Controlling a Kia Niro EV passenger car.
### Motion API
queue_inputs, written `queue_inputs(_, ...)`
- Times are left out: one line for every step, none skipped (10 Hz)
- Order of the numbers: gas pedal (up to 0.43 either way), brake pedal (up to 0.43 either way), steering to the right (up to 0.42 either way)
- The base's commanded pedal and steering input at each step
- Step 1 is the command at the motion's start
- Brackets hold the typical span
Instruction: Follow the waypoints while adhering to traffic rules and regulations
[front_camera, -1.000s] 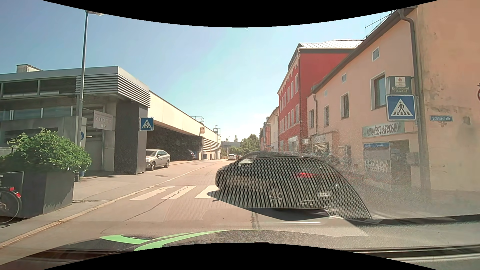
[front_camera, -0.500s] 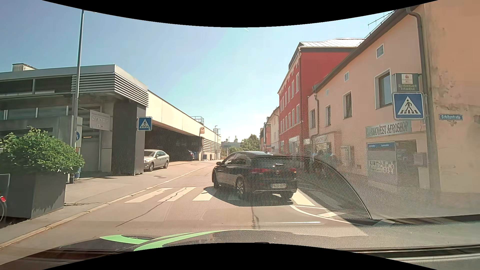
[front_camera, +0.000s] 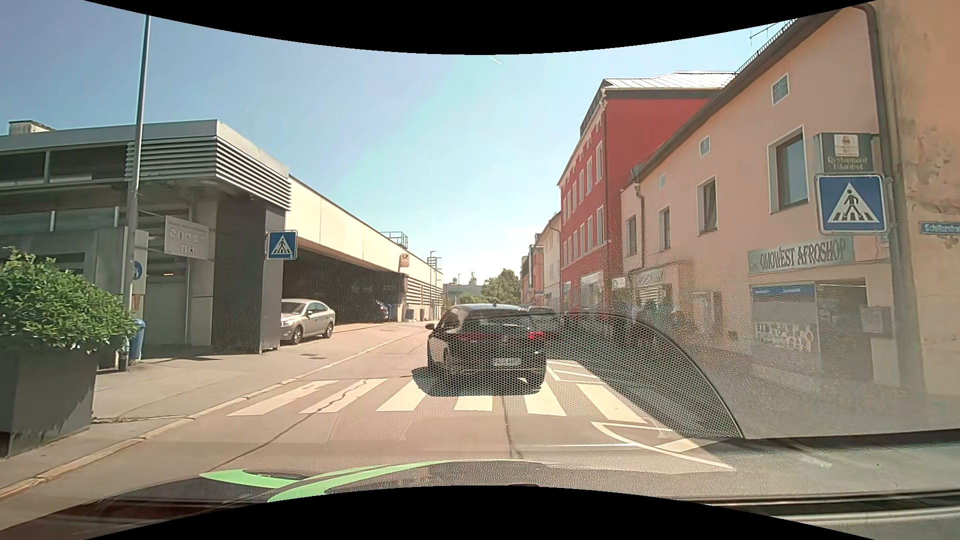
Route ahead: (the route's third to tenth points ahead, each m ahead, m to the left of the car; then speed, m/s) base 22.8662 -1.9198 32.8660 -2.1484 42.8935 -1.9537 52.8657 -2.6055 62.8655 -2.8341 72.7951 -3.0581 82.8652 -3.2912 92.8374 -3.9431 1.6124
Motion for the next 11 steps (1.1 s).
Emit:
queue_inputs(0.177,0.000,-0.018)
queue_inputs(0.169,0.000,-0.018)
queue_inputs(0.157,0.000,-0.019)
queue_inputs(0.150,0.000,-0.019)
queue_inputs(0.150,0.000,-0.019)
queue_inputs(0.150,0.000,-0.019)
queue_inputs(0.150,0.000,-0.018)
queue_inputs(0.150,0.000,-0.018)
queue_inputs(0.150,0.000,-0.023)
queue_inputs(0.150,0.000,-0.027)
queue_inputs(0.150,0.000,-0.026)
